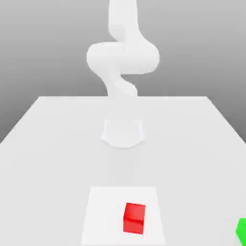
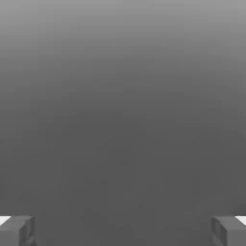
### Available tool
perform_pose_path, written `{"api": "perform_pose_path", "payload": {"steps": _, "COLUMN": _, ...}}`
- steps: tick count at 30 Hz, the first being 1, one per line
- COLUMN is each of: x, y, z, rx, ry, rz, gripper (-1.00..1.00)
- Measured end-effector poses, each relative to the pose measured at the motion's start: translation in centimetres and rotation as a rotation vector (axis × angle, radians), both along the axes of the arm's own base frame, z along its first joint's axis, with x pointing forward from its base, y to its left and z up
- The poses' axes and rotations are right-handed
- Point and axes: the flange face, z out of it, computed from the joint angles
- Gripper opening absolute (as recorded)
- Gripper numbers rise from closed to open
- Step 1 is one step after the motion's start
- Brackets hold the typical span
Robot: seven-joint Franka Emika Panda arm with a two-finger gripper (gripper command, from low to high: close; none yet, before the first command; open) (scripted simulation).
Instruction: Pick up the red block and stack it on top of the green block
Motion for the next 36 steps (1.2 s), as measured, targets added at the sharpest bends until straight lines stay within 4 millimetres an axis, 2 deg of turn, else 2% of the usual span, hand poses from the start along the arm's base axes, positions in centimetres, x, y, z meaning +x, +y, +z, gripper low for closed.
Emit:
{"api": "perform_pose_path", "payload": {"steps": 5, "x": 5.6, "y": 0.6, "z": -9.6, "rx": 0.003, "ry": 0.159, "rz": -0.036, "gripper": 0.00}}
{"api": "perform_pose_path", "payload": {"steps": 8, "x": 7.8, "y": 0.9, "z": -15.5, "rx": 0.008, "ry": 0.251, "rz": -0.056, "gripper": 0.00}}
{"api": "perform_pose_path", "payload": {"steps": 11, "x": 9.1, "y": 1.1, "z": -21.7, "rx": 0.014, "ry": 0.343, "rz": -0.074, "gripper": 0.00}}
{"api": "perform_pose_path", "payload": {"steps": 14, "x": 9.6, "y": 1.3, "z": -27.8, "rx": 0.023, "ry": 0.435, "rz": -0.091, "gripper": 0.00}}
{"api": "perform_pose_path", "payload": {"steps": 17, "x": 9.4, "y": 1.6, "z": -33.9, "rx": 0.035, "ry": 0.527, "rz": -0.107, "gripper": 0.00}}
{"api": "perform_pose_path", "payload": {"steps": 23, "x": 6.8, "y": 2.4, "z": -45.1, "rx": 0.063, "ry": 0.700, "rz": -0.134, "gripper": 0.00}}
{"api": "perform_pose_path", "payload": {"steps": 28, "x": 6.4, "y": 2.5, "z": -51.4, "rx": 0.067, "ry": 0.719, "rz": -0.138, "gripper": 0.00}}
{"api": "perform_pose_path", "payload": {"steps": 29, "x": 6.3, "y": 2.5, "z": -52.1, "rx": 0.067, "ry": 0.719, "rz": -0.138, "gripper": -1.00}}
{"api": "perform_pose_path", "payload": {"steps": 35, "x": 6.3, "y": 2.5, "z": -52.5, "rx": 0.067, "ry": 0.718, "rz": -0.138, "gripper": -1.00}}
{"api": "perform_pose_path", "payload": {"steps": 36, "x": 6.4, "y": 2.5, "z": -52.0, "rx": 0.067, "ry": 0.719, "rz": -0.138, "gripper": -1.00}}
